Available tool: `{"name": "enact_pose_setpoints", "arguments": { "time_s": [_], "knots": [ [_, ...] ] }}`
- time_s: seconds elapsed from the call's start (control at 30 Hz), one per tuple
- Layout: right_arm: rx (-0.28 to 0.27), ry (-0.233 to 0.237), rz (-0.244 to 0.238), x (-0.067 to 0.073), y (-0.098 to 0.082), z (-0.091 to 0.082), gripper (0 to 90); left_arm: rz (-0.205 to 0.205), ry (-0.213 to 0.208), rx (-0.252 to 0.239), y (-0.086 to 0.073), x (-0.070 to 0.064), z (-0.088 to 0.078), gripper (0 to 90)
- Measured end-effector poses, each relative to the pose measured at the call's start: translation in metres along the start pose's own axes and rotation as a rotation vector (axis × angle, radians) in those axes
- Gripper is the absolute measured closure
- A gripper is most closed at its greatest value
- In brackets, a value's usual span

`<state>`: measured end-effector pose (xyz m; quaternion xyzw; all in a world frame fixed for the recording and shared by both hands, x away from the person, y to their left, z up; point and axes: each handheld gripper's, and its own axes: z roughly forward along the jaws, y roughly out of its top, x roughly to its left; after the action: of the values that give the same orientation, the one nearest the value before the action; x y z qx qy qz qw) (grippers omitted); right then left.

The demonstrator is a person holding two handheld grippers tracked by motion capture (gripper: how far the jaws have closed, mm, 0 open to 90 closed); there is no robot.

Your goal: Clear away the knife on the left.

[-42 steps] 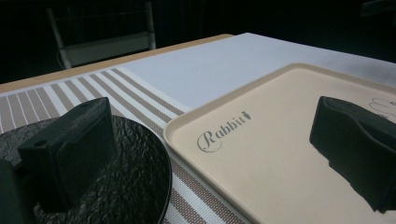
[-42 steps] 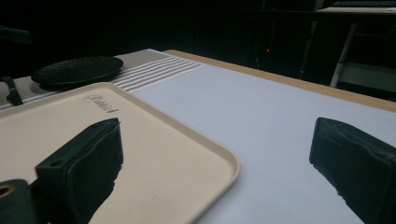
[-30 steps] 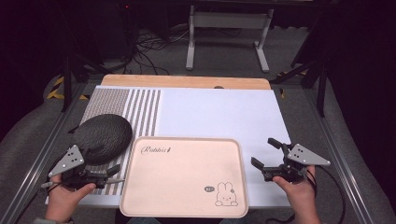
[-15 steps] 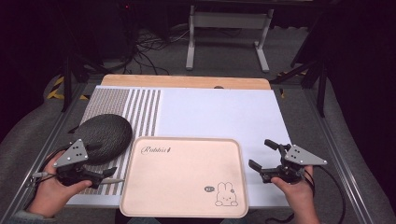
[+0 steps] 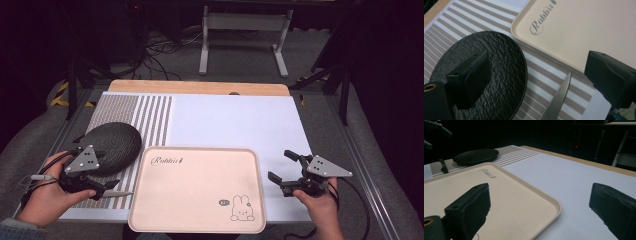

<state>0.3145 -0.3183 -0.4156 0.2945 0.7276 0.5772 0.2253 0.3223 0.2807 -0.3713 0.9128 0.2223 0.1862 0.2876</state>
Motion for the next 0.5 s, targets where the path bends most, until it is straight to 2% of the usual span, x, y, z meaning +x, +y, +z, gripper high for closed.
{"name": "enact_pose_setpoints", "arguments": {
  "time_s": [0.03, 0.07, 0.13, 0.23, 0.33, 0.4, 0.5],
  "knots": [
    [0.000, 0.000, -0.001, 0.0000, 0.0000, 0.0000, 4.2, 0.014, -0.008, 0.023, 0.0011, -0.0006, 0.0009, 9.6],
    [0.000, 0.000, -0.001, 0.0000, 0.0000, 0.0000, 4.2, 0.014, -0.008, 0.023, 0.0011, -0.0006, 0.0009, 11.5],
    [0.001, 0.000, -0.002, -0.0003, -0.0002, 0.0000, 4.2, 0.045, -0.003, 0.055, 0.0048, -0.0016, 0.0018, 10.9],
    [0.010, -0.001, -0.001, -0.0011, -0.0015, 0.0006, 4.2, 0.063, -0.006, 0.083, 0.0081, -0.0017, 0.0015, 10.7],
    [0.016, -0.001, 0.002, -0.0018, -0.0033, 0.0013, 4.2, 0.089, -0.009, 0.133, 0.0094, -0.0011, 0.0019, 9.9],
    [0.018, -0.001, 0.001, -0.0019, -0.0033, 0.0013, 4.2, 0.100, -0.019, 0.176, 0.0093, -0.0006, 0.0027, 9.2],
    [0.016, 0.000, 0.004, -0.0024, -0.0034, 0.0008, 4.2, 0.107, -0.036, 0.199, 0.0090, 0.0005, 0.0028, 9.7]
  ]
}}
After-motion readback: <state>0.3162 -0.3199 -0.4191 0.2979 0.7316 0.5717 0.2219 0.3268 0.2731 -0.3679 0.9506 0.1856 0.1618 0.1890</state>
